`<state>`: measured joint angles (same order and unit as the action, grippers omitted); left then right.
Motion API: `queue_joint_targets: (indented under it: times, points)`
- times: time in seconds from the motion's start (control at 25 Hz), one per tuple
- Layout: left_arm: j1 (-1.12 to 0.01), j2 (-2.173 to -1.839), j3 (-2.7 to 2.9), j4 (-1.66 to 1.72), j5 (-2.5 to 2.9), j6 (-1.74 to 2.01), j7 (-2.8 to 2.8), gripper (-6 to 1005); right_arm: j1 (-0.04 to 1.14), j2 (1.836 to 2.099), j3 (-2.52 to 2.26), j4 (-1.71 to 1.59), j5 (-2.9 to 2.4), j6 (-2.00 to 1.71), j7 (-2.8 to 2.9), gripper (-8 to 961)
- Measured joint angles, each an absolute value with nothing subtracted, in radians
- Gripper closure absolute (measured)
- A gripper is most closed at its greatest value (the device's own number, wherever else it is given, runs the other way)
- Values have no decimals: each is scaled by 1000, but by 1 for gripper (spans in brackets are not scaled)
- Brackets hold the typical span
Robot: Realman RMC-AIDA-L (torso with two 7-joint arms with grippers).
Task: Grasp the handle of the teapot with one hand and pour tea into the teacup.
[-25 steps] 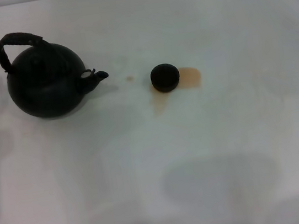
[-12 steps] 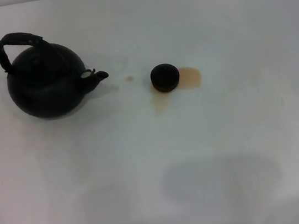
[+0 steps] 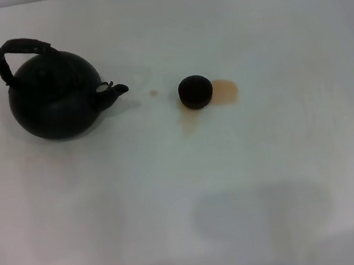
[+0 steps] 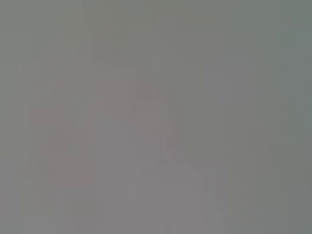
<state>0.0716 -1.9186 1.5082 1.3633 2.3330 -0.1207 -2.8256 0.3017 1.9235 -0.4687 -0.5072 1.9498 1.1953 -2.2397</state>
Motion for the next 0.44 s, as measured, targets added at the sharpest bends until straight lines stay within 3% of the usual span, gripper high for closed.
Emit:
queue_joint_targets:
  times: [0.44]
  points:
    - [-42,-1913,1312,1321,2227,92,-2779,138,348,1931,-472,-516,1950,1205,-2234,99]
